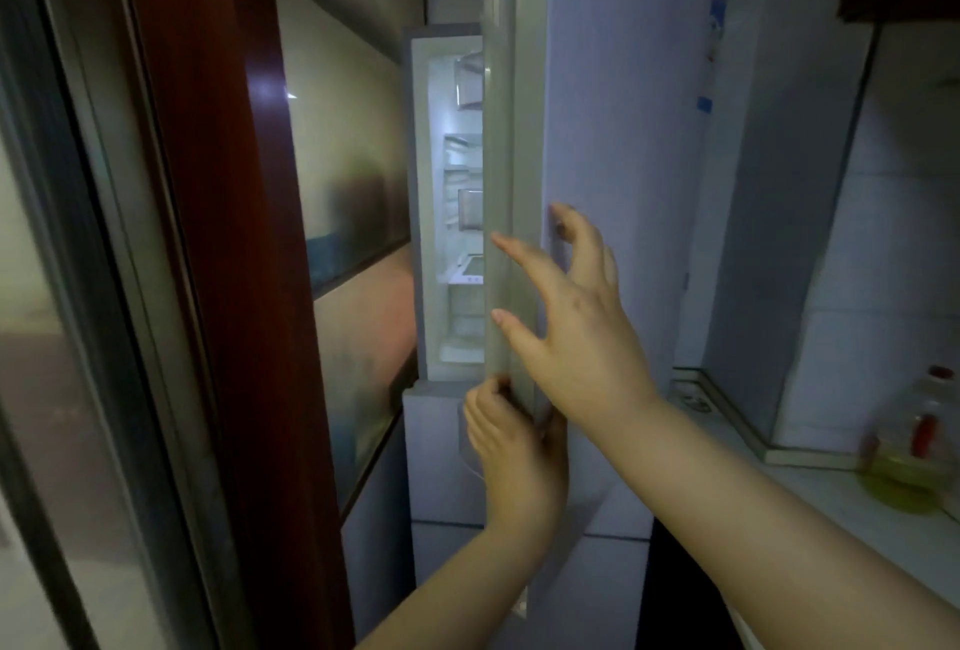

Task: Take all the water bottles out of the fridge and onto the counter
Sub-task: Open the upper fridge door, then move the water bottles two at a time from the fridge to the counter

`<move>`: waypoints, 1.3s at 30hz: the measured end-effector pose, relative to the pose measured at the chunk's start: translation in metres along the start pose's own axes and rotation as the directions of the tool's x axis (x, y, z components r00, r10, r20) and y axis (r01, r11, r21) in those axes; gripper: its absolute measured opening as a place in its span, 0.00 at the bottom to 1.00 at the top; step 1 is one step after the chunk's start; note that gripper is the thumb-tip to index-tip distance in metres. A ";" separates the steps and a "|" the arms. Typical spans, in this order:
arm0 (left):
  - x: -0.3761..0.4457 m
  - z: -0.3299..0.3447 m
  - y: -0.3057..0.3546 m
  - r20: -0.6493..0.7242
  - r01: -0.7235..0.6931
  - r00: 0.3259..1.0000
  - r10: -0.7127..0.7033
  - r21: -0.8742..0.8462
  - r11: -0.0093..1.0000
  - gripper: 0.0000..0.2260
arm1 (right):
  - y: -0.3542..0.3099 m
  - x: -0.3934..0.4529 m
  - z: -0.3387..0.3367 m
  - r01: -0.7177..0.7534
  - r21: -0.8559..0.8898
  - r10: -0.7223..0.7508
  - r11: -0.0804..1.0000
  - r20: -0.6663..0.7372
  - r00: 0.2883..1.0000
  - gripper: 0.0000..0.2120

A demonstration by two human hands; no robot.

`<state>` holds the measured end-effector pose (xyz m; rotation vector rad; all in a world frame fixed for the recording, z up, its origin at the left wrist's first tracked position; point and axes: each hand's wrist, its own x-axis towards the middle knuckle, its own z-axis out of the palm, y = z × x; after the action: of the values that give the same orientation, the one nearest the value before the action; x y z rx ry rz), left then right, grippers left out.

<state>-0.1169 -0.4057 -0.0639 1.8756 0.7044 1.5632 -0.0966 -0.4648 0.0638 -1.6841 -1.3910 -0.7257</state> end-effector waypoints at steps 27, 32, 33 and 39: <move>-0.082 0.110 0.163 0.586 -0.903 0.423 0.691 0.211 0.374 0.34 | 0.136 -0.089 -0.219 -0.435 -0.197 0.340 0.879 -0.382 0.860 0.33; -0.096 0.144 0.188 0.626 -0.913 0.409 0.664 0.273 0.305 0.34 | 0.166 -0.093 -0.247 -0.466 -0.104 0.396 0.879 -0.383 0.834 0.33; -0.098 0.149 0.190 0.623 -0.912 0.410 0.666 0.272 0.308 0.34 | 0.171 -0.094 -0.250 -0.465 -0.094 0.399 0.880 -0.382 0.833 0.33; -0.101 0.171 0.195 0.601 -0.919 0.392 0.697 0.288 0.269 0.36 | 0.195 -0.098 -0.261 -0.445 -0.005 0.412 0.896 -0.366 0.834 0.33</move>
<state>0.0393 -0.6301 -0.0123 3.3091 -0.1304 1.5042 0.0875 -0.7510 0.0686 -1.7444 -0.6978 -0.7896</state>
